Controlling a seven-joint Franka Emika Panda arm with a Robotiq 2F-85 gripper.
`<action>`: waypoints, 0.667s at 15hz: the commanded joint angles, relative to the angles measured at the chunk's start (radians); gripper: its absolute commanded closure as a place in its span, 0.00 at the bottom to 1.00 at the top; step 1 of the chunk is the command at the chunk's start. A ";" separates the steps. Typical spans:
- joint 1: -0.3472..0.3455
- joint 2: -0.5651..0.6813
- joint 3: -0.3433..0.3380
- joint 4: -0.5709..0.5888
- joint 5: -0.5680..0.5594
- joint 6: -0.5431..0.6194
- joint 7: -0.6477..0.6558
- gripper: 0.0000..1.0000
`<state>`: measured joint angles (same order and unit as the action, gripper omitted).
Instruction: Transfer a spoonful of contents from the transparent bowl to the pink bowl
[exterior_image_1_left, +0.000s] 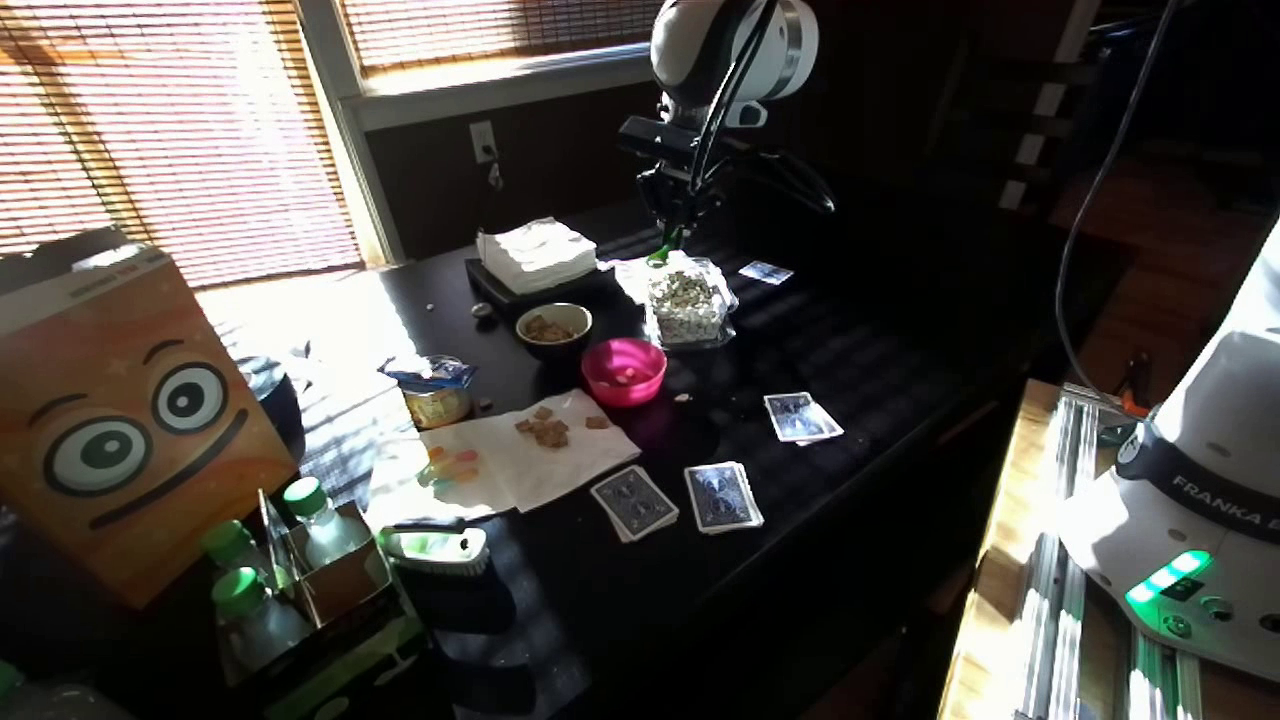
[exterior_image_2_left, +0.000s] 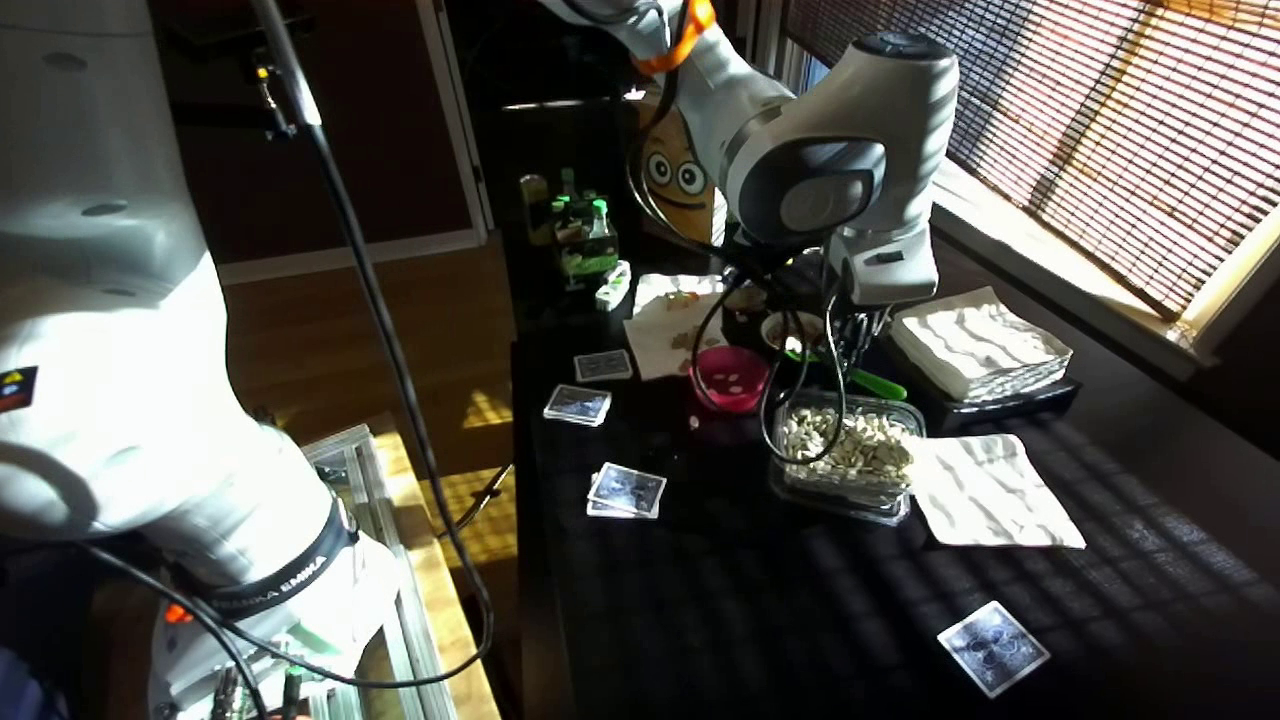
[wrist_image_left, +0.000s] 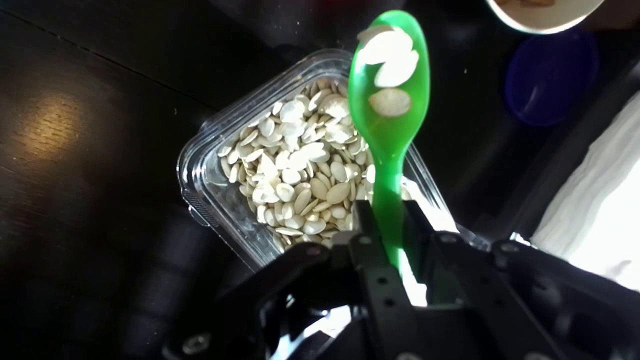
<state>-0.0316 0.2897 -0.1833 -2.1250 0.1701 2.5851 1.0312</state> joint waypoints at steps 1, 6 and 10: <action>-0.009 -0.079 0.025 -0.045 0.011 -0.058 -0.045 0.95; 0.006 -0.144 0.043 -0.094 0.002 -0.032 -0.034 0.95; 0.016 -0.194 0.086 -0.153 0.030 0.045 -0.060 0.95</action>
<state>-0.0220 0.1627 -0.1277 -2.2013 0.1700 2.5641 1.0010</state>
